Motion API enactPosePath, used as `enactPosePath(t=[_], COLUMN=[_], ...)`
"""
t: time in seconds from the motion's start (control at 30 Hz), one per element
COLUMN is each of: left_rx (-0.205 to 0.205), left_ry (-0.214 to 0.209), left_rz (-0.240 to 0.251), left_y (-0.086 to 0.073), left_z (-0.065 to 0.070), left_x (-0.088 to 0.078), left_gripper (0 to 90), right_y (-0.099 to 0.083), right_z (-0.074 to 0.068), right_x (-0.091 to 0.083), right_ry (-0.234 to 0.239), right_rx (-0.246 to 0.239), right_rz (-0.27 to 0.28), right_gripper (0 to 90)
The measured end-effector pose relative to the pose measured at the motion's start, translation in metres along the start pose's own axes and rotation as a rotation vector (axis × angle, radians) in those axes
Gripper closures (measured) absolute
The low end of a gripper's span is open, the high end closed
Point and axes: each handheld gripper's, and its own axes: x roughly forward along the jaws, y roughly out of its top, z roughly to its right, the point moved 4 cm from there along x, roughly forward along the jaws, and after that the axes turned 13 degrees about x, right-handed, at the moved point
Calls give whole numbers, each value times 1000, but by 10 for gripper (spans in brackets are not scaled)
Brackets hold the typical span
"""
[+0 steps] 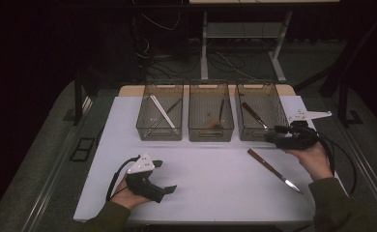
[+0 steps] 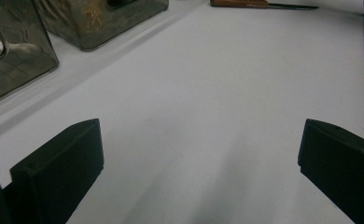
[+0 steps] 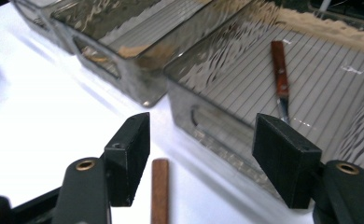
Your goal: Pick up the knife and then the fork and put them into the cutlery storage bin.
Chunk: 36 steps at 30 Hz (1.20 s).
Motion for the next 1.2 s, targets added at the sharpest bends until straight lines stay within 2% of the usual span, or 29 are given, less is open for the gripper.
enactPosePath(t=[0.13,0.53,0.73,0.9,1.1,1.2], left_rx=[-3,8,28,8,17,18], left_ry=[4,-5,-15,6,4,8], left_rz=[8,2,-3,6,9,5], left_y=[0,0,-2,-4,-4,-4], left_z=[0,-1,-6,-13,-14,-15], left_x=[-3,-2,1,-2,-1,-1], left_gripper=[0,0,0,0,0,0], right_y=[-12,-42,-56,-61,-63,-67], right_z=[-3,-10,-9,-9,-8,-6], right_x=[-1,-1,3,6,8,11], right_ry=[8,28,22,12,-2,-14], right_rx=[-1,-33,-43,-53,-65,-76], right_rz=[-8,-79,-114,-149,-187,-232], right_gripper=[371,372,403,460,554,588])
